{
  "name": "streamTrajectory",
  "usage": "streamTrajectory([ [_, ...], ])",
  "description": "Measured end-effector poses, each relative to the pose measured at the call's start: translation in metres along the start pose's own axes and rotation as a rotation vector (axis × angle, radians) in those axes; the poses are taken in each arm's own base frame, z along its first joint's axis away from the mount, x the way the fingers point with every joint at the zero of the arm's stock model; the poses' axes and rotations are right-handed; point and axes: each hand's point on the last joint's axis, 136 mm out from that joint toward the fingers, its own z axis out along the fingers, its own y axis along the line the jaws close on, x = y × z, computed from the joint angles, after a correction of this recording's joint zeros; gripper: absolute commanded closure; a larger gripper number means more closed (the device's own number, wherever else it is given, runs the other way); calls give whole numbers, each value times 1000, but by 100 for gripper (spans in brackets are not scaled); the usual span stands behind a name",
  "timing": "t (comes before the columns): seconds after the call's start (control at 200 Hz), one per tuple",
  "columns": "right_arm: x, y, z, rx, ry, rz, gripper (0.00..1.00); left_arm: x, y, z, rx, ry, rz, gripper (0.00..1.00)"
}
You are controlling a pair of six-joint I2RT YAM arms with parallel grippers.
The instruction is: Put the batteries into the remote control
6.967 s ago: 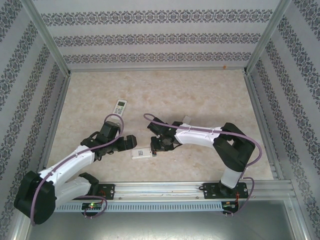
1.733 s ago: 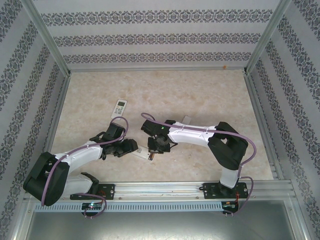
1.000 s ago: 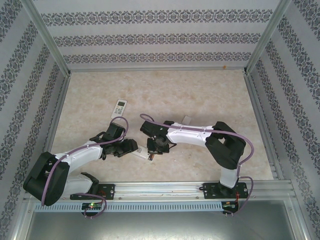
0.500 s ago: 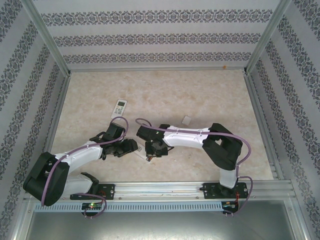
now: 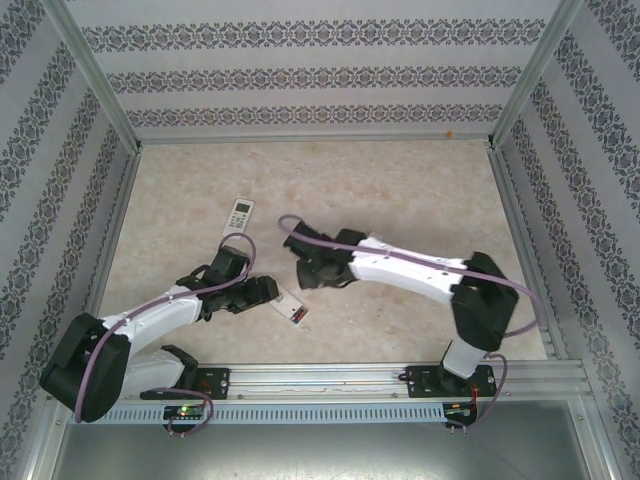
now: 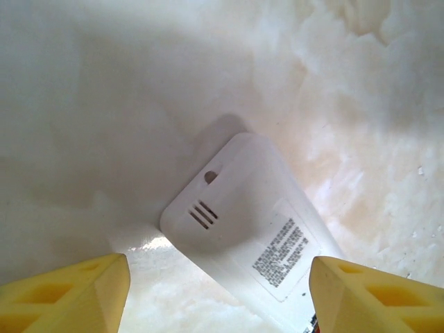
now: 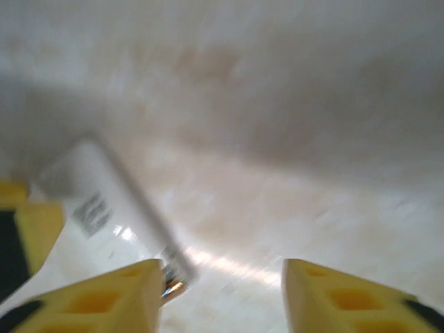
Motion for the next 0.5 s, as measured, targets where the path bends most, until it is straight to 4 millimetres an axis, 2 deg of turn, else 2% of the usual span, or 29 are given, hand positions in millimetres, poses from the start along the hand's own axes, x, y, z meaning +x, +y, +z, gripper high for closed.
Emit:
streamTrajectory([
  [0.035, -14, -16, -4, 20, -45, -37, 15, -2, -1, -4, 2, -18, 10, 26],
  [0.115, -31, -50, -3, 76, -70, -152, 3, -8, -3, -11, 7, -56, 29, 23],
  [0.21, -41, -90, 21, 179, 3, -285, 2, -12, -5, -19, 9, -91, 42, 21],
  [0.295, -45, -122, 52, 267, 139, -324, 8, -16, -5, -23, 6, -116, 50, 20],
  [0.4, -50, -142, 83, 295, 221, -324, 6, -17, -3, -24, -5, -129, 56, 19],
  [0.5, -41, -147, 86, 289, 259, -401, 3, -17, -2, -23, -12, -129, 58, 18],
])
